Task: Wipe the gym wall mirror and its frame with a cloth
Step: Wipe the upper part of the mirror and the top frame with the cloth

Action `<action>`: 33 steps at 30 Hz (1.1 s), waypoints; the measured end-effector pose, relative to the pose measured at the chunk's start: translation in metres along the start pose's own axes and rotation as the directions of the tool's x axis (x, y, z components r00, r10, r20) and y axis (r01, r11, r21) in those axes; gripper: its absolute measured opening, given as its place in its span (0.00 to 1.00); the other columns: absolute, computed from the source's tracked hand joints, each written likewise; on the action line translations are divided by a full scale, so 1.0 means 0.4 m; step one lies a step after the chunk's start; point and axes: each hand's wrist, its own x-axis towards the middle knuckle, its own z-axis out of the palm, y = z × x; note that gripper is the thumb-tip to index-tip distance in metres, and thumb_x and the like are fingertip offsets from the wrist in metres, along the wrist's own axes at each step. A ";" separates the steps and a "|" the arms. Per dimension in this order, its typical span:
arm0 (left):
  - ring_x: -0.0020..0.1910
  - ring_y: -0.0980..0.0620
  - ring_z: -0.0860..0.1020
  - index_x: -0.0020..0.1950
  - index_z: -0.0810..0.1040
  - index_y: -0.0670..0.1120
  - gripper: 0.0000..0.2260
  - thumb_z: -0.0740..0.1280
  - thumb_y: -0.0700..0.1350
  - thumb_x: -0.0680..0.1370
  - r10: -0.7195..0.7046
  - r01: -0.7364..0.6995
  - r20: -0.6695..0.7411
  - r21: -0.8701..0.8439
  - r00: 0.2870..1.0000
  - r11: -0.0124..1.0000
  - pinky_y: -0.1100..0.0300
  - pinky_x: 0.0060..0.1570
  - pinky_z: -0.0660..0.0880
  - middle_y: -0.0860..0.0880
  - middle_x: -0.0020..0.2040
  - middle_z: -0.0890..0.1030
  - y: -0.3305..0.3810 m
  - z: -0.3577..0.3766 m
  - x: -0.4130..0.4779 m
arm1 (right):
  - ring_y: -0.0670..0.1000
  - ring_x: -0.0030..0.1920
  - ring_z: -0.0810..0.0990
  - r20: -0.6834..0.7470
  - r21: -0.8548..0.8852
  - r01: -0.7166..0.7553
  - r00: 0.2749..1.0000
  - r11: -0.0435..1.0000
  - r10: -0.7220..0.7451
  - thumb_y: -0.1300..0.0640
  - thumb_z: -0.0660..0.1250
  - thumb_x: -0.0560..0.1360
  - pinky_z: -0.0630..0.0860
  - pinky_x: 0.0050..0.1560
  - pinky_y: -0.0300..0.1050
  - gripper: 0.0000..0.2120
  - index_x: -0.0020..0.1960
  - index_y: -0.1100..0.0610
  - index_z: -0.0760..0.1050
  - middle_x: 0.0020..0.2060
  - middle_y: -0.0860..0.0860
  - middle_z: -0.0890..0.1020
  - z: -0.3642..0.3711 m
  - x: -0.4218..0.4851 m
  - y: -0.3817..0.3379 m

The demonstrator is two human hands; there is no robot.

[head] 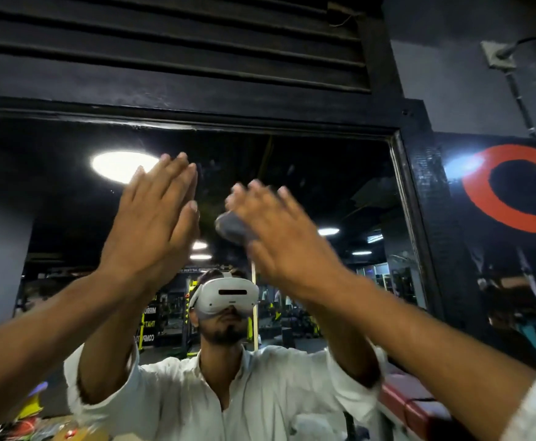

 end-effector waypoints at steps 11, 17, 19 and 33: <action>0.87 0.52 0.48 0.87 0.56 0.46 0.31 0.49 0.58 0.86 0.039 -0.043 0.077 0.055 0.996 0.998 0.43 0.85 0.46 0.47 0.87 0.55 -0.004 -0.008 -0.007 | 0.49 0.85 0.44 0.031 -0.005 -0.024 0.999 1.000 0.024 0.50 0.53 0.84 0.40 0.84 0.51 0.32 0.86 0.53 0.49 0.85 0.50 0.50 0.008 -0.097 -0.053; 0.87 0.52 0.46 0.87 0.55 0.47 0.32 0.49 0.59 0.85 0.016 -0.024 0.095 0.086 0.995 0.996 0.43 0.85 0.46 0.48 0.88 0.54 0.002 -0.005 -0.005 | 0.54 0.85 0.49 -0.173 0.108 -0.514 0.833 0.851 0.525 0.52 0.51 0.87 0.50 0.83 0.59 0.27 0.85 0.56 0.55 0.85 0.53 0.56 -0.007 0.106 0.050; 0.87 0.52 0.46 0.87 0.55 0.47 0.32 0.49 0.59 0.85 0.014 -0.022 0.098 0.074 0.995 0.997 0.43 0.85 0.46 0.48 0.88 0.54 0.002 -0.007 -0.006 | 0.51 0.85 0.43 -0.106 0.106 -0.435 0.889 0.894 0.445 0.52 0.52 0.87 0.43 0.85 0.56 0.29 0.86 0.54 0.50 0.86 0.50 0.50 0.016 0.071 -0.048; 0.87 0.52 0.46 0.87 0.54 0.46 0.33 0.51 0.59 0.85 0.020 -0.030 0.101 0.097 0.995 0.995 0.43 0.85 0.45 0.47 0.88 0.53 0.004 -0.009 -0.007 | 0.48 0.85 0.43 -0.065 0.152 -0.326 0.939 0.933 0.338 0.51 0.53 0.87 0.40 0.84 0.51 0.29 0.86 0.53 0.51 0.85 0.49 0.52 0.002 0.037 -0.047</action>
